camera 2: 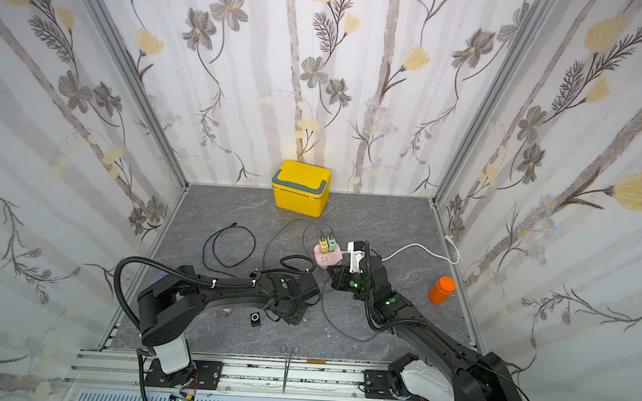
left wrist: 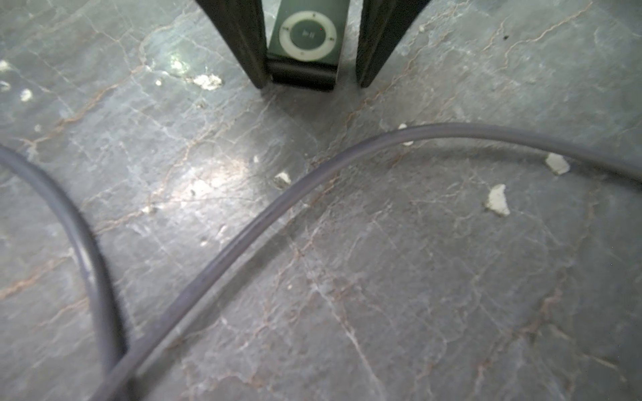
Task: Charge mp3
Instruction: Pick up the MP3 player from the center of the board.
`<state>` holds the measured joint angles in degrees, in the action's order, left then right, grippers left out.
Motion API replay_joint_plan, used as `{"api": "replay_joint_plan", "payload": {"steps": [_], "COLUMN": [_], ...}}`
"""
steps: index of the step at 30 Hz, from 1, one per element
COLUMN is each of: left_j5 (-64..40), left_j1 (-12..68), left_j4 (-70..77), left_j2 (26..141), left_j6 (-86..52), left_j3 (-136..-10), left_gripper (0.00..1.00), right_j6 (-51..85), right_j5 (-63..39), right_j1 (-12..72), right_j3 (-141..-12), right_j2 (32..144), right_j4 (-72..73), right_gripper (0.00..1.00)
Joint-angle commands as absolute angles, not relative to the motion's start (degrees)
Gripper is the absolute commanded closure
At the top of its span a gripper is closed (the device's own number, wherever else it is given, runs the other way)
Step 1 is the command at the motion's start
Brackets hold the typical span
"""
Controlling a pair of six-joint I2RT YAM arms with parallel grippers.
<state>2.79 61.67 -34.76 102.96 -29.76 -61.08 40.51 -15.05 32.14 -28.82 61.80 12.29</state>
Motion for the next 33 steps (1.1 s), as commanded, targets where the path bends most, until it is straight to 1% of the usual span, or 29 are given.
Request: {"api": "replay_joint_plan", "payload": {"steps": [1, 6, 15, 19, 26, 31, 33], "left_j5": [-2.9, -3.1, -1.4, -2.4, -3.0, -1.5, -1.4], "left_j1": [61.8, 61.7, 61.6, 61.1, 60.6, 60.5, 60.5], "left_j4": [-38.7, -39.2, -36.6, -35.6, -36.5, -37.6, -38.0], "left_j2": [103.2, 102.4, 105.5, 105.7, 105.2, 105.5, 105.4], "left_j6": [-27.6, -27.0, -29.8, -30.5, -31.0, -31.4, -31.4], "left_j3": [-59.5, -58.2, -60.2, -60.3, -59.0, -59.0, -58.9], "left_gripper": [0.56, 0.56, 0.55, 0.55, 0.62, 0.67, 0.71], "right_j6": [41.2, 41.4, 41.6, 41.5, 41.3, 41.0, 40.6], "right_j5": [-15.0, -15.1, -15.4, -15.7, -15.8, -15.9, -15.6], "right_j1": [32.2, 32.2, 32.2, 32.2, 32.1, 32.1, 32.1], "right_j3": [-28.7, -28.8, -28.7, -28.6, -28.2, -27.9, -27.8], "right_j2": [61.7, 61.8, 61.9, 61.8, 61.7, 61.6, 61.5], "right_j4": [13.7, 13.9, 14.1, 14.2, 14.3, 14.5, 14.2], "right_gripper": [1.00, 1.00, 1.00, 1.00, 1.00, 1.00, 1.00]}}
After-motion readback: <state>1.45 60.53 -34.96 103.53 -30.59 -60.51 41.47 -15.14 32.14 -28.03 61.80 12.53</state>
